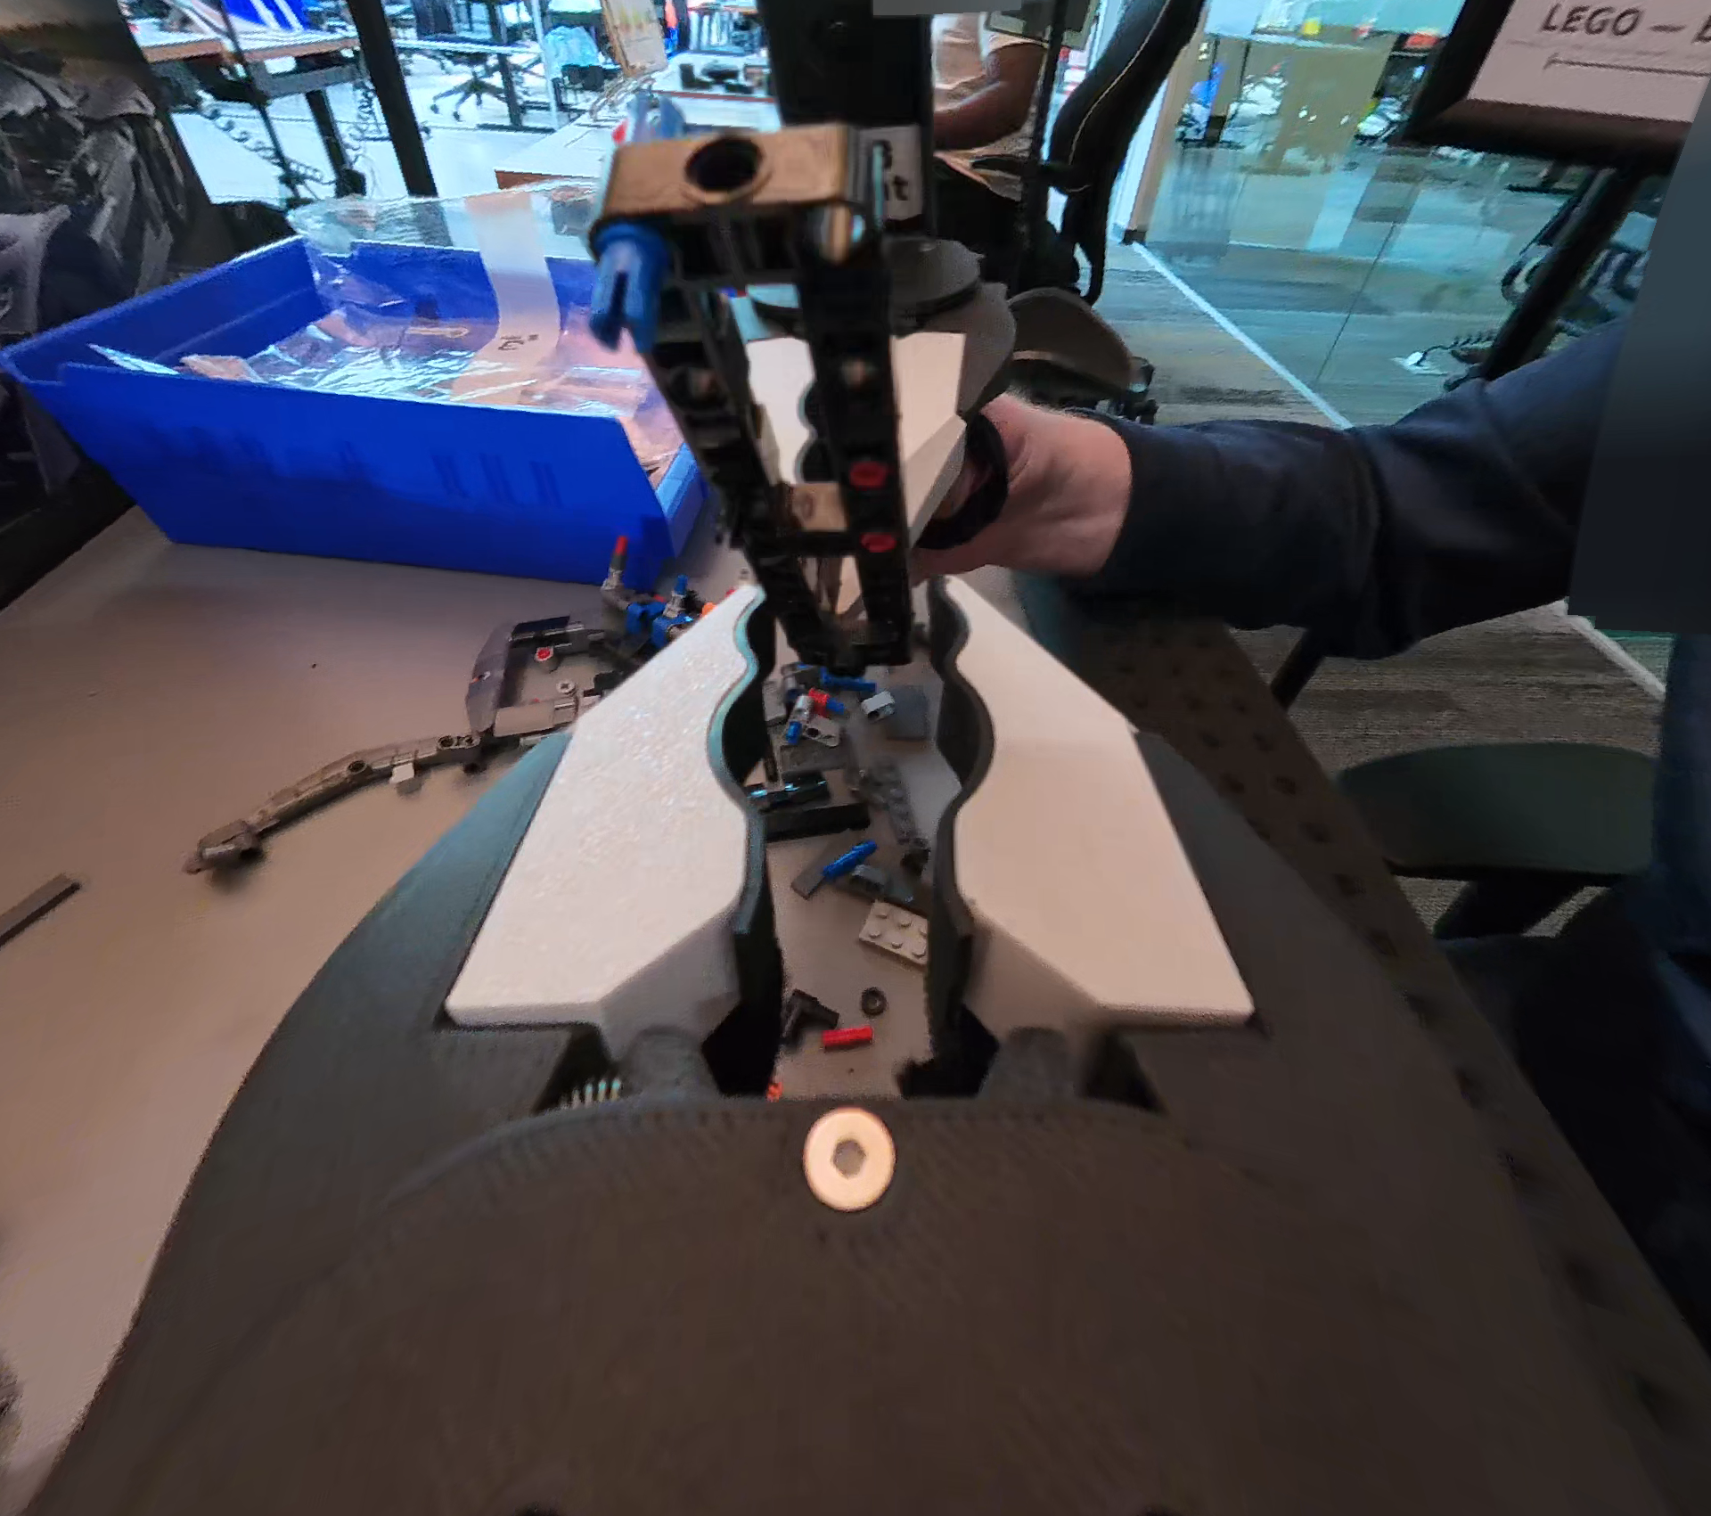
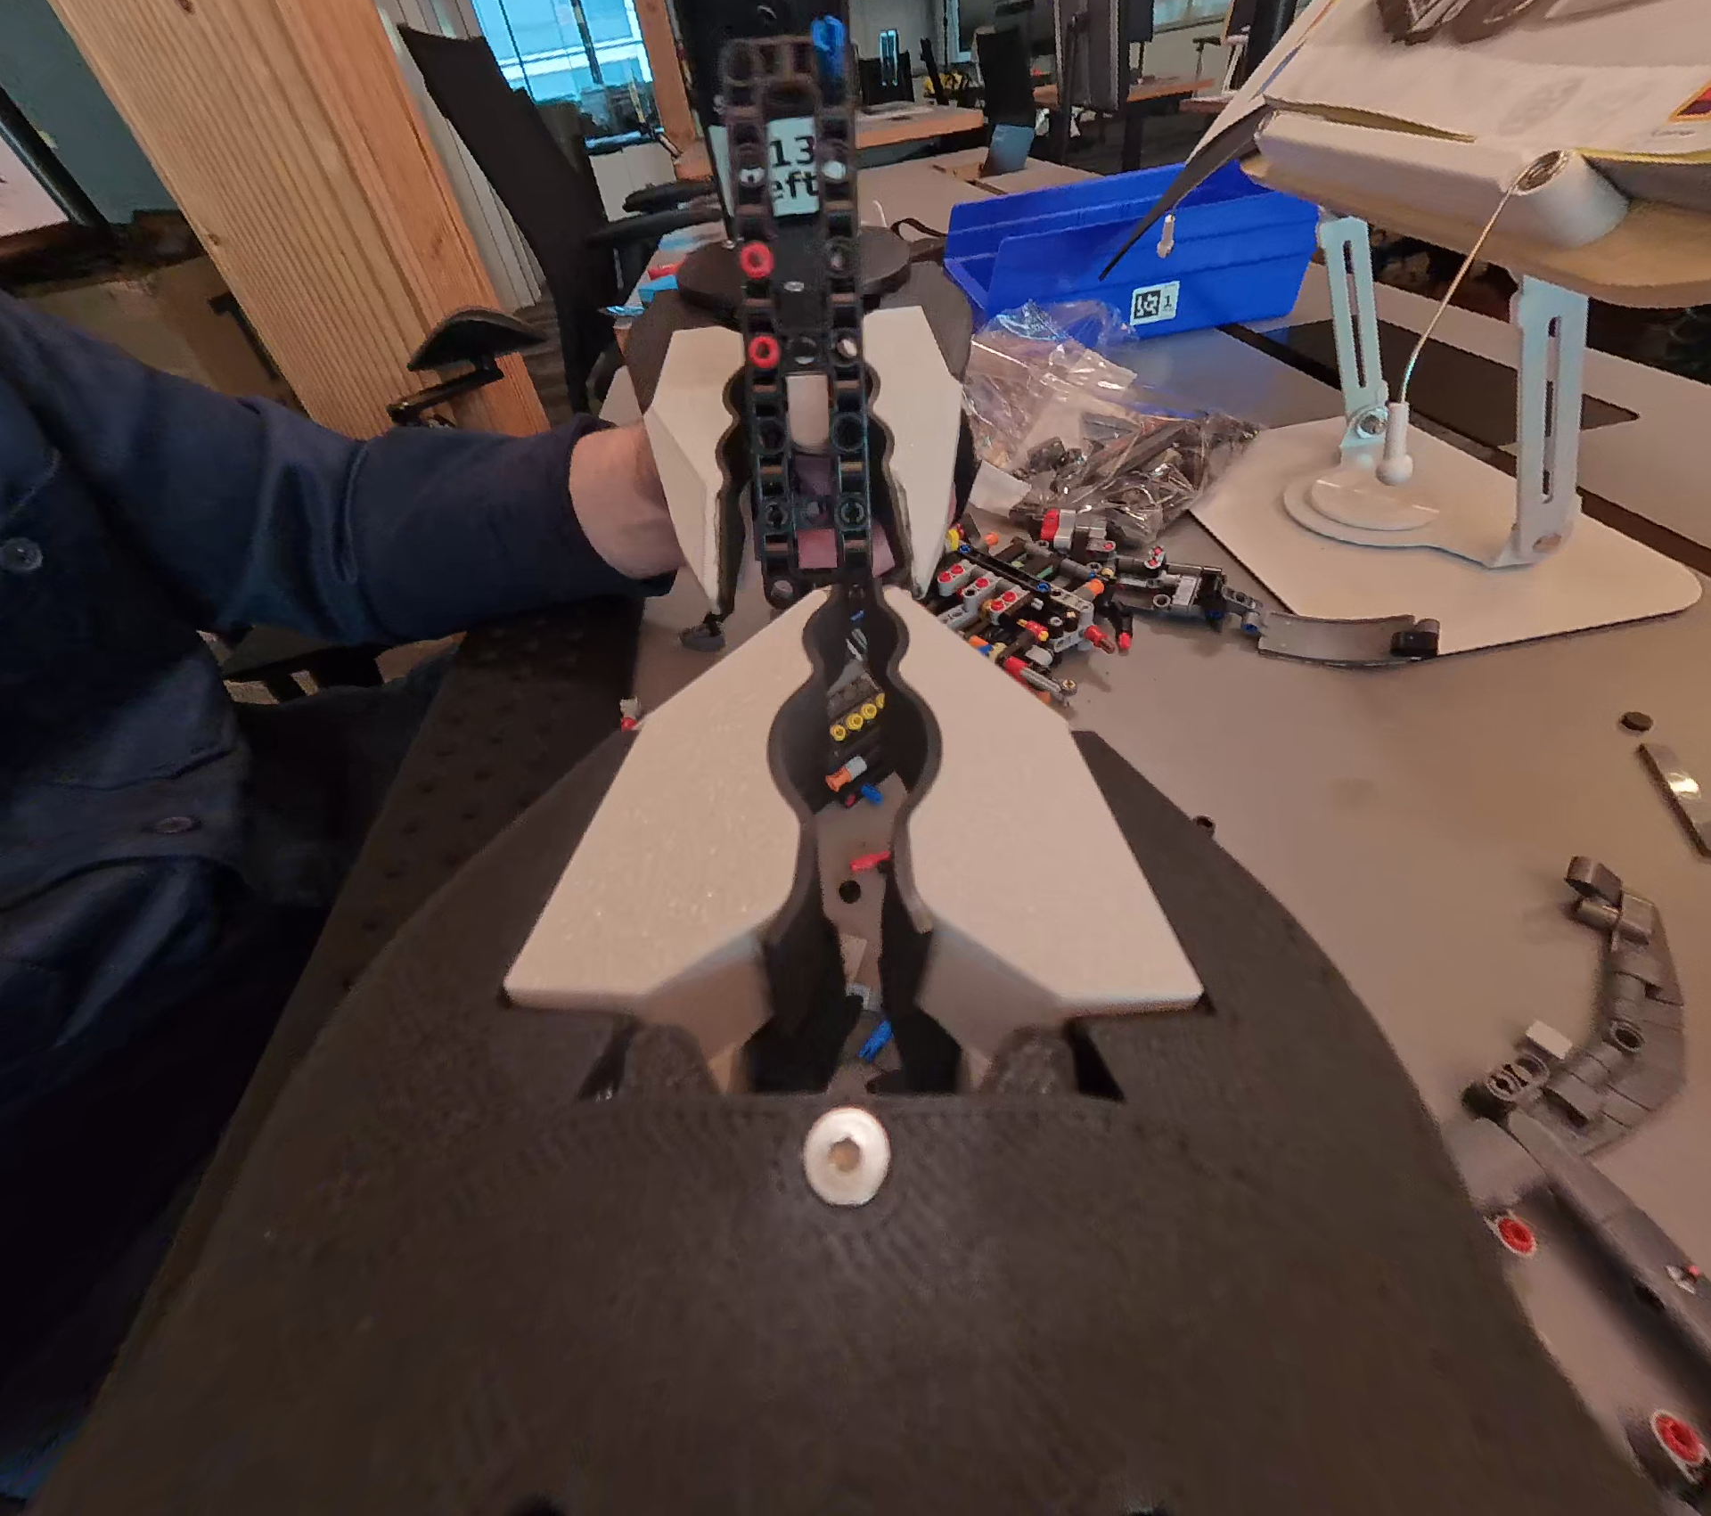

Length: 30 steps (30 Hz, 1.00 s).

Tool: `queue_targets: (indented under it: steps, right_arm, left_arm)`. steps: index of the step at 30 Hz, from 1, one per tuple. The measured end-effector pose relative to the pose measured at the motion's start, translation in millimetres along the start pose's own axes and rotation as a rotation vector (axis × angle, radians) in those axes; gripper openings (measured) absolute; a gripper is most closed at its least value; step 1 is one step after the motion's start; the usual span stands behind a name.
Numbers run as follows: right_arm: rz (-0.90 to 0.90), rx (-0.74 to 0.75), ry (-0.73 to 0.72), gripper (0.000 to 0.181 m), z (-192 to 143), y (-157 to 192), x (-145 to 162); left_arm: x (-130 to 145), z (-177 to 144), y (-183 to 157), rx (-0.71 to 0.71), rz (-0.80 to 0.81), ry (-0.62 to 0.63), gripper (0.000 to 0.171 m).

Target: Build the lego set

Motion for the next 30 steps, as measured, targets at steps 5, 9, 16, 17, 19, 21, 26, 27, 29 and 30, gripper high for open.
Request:
queue_targets:
  steps: [5,9,16,17,19,21,26,27,29,30]
  right_arm:
    - [0.004,0.021,-0.007,0.000,0.4,-2.6,-0.6]
    - [0.020,0.012,-0.029,0.001,0.9,-1.7,-2.9]
    - [0.060,0.020,-0.026,0.000,0.8,-6.2,-1.1]
    - [0.070,0.019,-0.023,0.000,0.7,-6.7,-0.6]
    - [0.053,0.040,-0.011,0.000,0.5,-7.7,-0.3]
    - [0.027,0.054,-0.001,0.000,-0.1,-6.9,-0.4]
    - [0.030,0.016,0.020,0.000,-1.2,-1.7,1.2]
    - [0.018,0.014,0.030,0.000,-1.6,-0.5,2.2]
    - [0.017,0.015,0.033,0.000,-1.2,0.2,2.8]
    - [0.020,0.021,0.037,0.000,-1.0,-1.0,3.5]
  left_arm:
    - [-0.1,-1.9,1.5,-0.044,0.067,0.031,0.024]
    - [0.9,-2.2,2.3,-0.084,0.133,0.073,0.023]
    - [3.9,1.2,2.8,-0.176,0.297,0.168,0.024]
    - [4.1,1.6,3.2,-0.189,0.310,0.179,0.024]
    - [5.2,2.1,3.9,-0.216,0.341,0.215,0.024]
    - [4.3,2.2,2.6,-0.228,0.370,0.241,0.024]
    - [4.3,2.0,-3.5,-0.199,0.336,0.264,0.024]
    - [4.0,2.0,-4.4,-0.196,0.330,0.261,0.024]
    - [5.7,1.2,-3.9,-0.195,0.320,0.270,0.024]
    - [7.3,0.9,-2.1,-0.202,0.313,0.274,0.024]
Point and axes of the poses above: each gripper's, where its closed fingertips meet, z out along the fingers, x out of its underside, y = z × x across the jaws, the point moved 2 cm from there along -z, back along the fingers, and after that the axes turned 9 degrees about z, right-handed, at the moved point
